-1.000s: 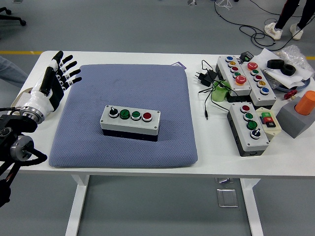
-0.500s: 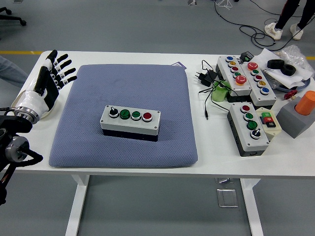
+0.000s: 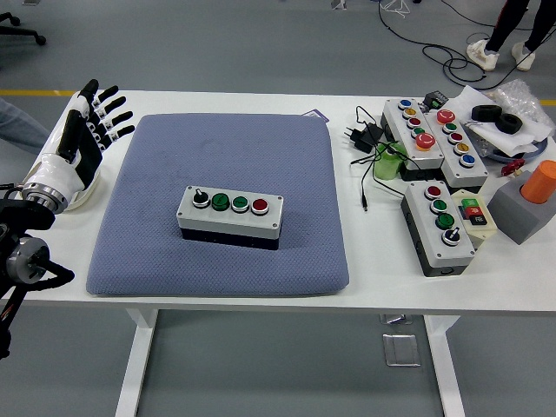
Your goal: Pick up the button,place it on the desk,press the button,press the button
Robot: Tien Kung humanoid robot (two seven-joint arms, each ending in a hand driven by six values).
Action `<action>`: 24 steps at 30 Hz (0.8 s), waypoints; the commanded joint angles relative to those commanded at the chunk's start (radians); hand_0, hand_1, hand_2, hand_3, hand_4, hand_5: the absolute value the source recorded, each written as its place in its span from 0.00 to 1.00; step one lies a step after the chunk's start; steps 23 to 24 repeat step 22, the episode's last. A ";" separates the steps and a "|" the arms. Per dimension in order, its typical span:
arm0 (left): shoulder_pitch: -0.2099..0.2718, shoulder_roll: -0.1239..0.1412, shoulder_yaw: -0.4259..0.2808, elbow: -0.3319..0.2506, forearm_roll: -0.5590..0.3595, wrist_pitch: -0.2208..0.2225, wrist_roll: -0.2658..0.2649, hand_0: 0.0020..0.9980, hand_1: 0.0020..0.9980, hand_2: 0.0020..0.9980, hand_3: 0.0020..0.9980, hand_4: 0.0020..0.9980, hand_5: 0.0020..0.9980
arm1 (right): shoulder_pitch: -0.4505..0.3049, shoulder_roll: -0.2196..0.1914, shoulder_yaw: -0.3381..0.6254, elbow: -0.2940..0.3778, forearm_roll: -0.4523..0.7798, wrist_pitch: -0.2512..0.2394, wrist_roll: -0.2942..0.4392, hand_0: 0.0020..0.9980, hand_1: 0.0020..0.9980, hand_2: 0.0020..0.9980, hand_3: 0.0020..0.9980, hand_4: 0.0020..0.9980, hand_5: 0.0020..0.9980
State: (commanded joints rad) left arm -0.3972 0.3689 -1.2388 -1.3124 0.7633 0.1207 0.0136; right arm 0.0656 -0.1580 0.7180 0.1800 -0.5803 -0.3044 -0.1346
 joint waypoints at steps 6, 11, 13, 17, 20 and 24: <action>0.008 -0.002 -0.002 -0.003 0.001 -0.001 -0.002 0.79 0.87 0.94 0.91 0.69 1.00 | -0.005 -0.001 -0.011 0.000 0.018 -0.001 0.004 0.63 0.48 0.53 0.58 0.26 0.01; 0.011 -0.004 -0.001 -0.005 0.005 -0.002 -0.002 0.79 0.87 0.94 0.91 0.69 1.00 | -0.007 -0.001 -0.014 0.000 0.019 0.000 0.002 0.63 0.48 0.53 0.58 0.26 0.01; 0.012 -0.004 -0.001 -0.005 0.004 -0.002 -0.003 0.79 0.87 0.94 0.90 0.69 1.00 | -0.009 -0.001 -0.015 0.000 0.023 -0.001 0.002 0.63 0.48 0.53 0.58 0.26 0.01; 0.016 -0.003 0.004 -0.004 0.004 -0.004 -0.003 0.79 0.87 0.94 0.90 0.69 1.00 | -0.014 0.001 -0.014 0.000 0.020 0.000 0.000 0.63 0.48 0.53 0.58 0.26 0.01; 0.020 -0.004 0.009 -0.006 0.004 -0.007 -0.003 0.79 0.87 0.94 0.90 0.69 1.00 | -0.019 0.002 -0.010 0.000 0.012 0.000 -0.003 0.63 0.48 0.53 0.58 0.26 0.01; 0.024 -0.004 0.011 -0.007 0.005 -0.009 -0.003 0.79 0.87 0.94 0.90 0.69 1.00 | -0.021 0.003 -0.011 0.000 0.012 0.001 -0.003 0.63 0.48 0.53 0.58 0.26 0.01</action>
